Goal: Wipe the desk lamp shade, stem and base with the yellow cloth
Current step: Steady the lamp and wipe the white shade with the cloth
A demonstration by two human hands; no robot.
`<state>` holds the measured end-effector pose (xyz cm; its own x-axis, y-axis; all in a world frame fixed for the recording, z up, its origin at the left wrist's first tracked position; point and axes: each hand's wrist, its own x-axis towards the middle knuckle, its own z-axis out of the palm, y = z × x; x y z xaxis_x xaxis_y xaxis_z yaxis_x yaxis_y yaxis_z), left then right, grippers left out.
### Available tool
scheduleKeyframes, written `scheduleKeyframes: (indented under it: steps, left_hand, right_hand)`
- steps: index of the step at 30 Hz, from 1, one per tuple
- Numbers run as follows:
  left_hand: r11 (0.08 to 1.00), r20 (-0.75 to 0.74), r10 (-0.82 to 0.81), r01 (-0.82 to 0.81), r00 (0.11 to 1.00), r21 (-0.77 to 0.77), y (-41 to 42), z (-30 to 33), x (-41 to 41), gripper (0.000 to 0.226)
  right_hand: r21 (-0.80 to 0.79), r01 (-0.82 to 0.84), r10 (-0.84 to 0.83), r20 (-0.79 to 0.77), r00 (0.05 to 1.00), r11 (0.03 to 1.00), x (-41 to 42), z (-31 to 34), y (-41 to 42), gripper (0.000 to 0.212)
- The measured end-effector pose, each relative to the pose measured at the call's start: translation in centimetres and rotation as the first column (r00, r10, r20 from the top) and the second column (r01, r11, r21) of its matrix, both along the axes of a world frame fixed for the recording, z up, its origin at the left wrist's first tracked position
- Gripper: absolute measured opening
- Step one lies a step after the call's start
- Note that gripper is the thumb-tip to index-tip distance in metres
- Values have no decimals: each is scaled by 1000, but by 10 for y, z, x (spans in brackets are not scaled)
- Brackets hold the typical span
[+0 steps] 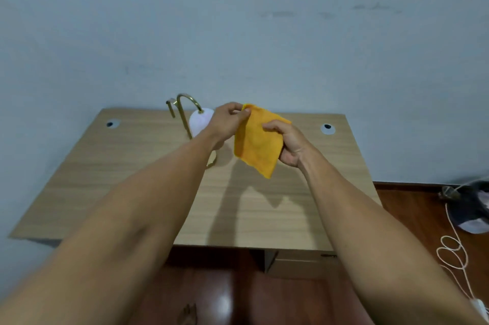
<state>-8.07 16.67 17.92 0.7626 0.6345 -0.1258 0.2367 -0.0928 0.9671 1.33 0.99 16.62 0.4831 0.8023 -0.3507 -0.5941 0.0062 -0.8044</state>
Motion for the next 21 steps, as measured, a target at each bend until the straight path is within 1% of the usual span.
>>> scheduleKeyframes:
  steps: [2,4,7,8,10,12,15,17,19,21]
  left_hand:
    - [998,62,44,-46,997,33,19,9,-5,8]
    - [991,104,96,-104,990,79,42,16,-13,9]
    - [969,97,185,-198,978,146,80,16,-32,16]
    - [959,89,217,-229,972,164,92,14,-41,20]
    - [937,74,277,-287,958,202,117,5,-57,28]
    - [930,23,304,-302,952,209,142,-11,-72,31]
    - [942,-56,280,-264,958,206,174,-40,-86,32]
    - [952,-105,259,-236,960,193,186,-53,-90,32]
    - [963,-147,212,-180,966,200,191,-64,-91,32]
    - [973,-185,146,-107,972,204,195,-72,-86,34]
  right_hand:
    - [-41,97,-97,14,995,994,-3,6,16,38]
    - [-76,204,-201,50,978,976,-8,9,31,33]
    - [-110,369,-345,187,920,923,-22,12,55,13]
    - [-119,407,-373,231,898,906,-28,10,64,14]
    - [-133,446,-388,320,865,885,-40,3,82,26]
    - [-145,488,-403,390,828,861,-49,-7,101,37]
    - [-175,562,-436,462,772,809,-65,-21,126,45]
    - [-188,626,-469,510,721,757,-75,-29,138,49]
    - [-191,681,-501,544,673,707,-85,-33,147,56]
    - [-192,710,-526,548,650,678,-94,-33,156,64]
